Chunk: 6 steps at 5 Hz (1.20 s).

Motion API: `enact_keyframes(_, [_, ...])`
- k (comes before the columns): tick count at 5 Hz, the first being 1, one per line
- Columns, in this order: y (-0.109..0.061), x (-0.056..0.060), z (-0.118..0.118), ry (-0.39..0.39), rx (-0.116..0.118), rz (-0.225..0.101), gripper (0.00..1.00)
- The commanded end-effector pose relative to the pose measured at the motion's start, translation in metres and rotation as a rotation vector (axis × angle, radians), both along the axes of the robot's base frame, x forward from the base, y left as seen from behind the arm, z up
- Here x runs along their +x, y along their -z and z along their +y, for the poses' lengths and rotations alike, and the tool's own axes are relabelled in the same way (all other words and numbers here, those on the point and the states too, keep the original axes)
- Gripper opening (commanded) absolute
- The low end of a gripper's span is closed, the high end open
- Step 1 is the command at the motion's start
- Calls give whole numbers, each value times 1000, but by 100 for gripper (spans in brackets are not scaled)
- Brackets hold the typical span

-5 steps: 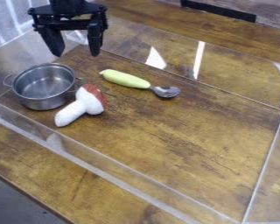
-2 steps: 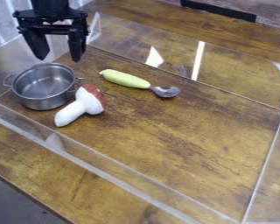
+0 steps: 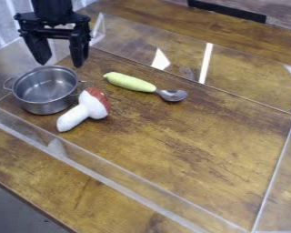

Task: Put the mushroom in the silver pot

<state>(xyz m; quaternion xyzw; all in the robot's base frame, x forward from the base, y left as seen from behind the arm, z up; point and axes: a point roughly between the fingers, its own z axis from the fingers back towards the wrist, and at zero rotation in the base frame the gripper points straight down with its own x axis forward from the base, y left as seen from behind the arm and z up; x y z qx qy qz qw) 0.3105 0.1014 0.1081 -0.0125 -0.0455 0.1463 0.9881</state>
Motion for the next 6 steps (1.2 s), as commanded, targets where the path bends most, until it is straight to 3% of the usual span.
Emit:
enact_keyframes(1, [-17,0,-18,46,17,-43,100])
enact_keyframes(2, [-12,-1,-31,76,20,-37,100])
enact_keyframes(4, [18,-4,-31,-26,26,-5,100])
enact_keyframes(6, [37,6,-48,128,37,15,100])
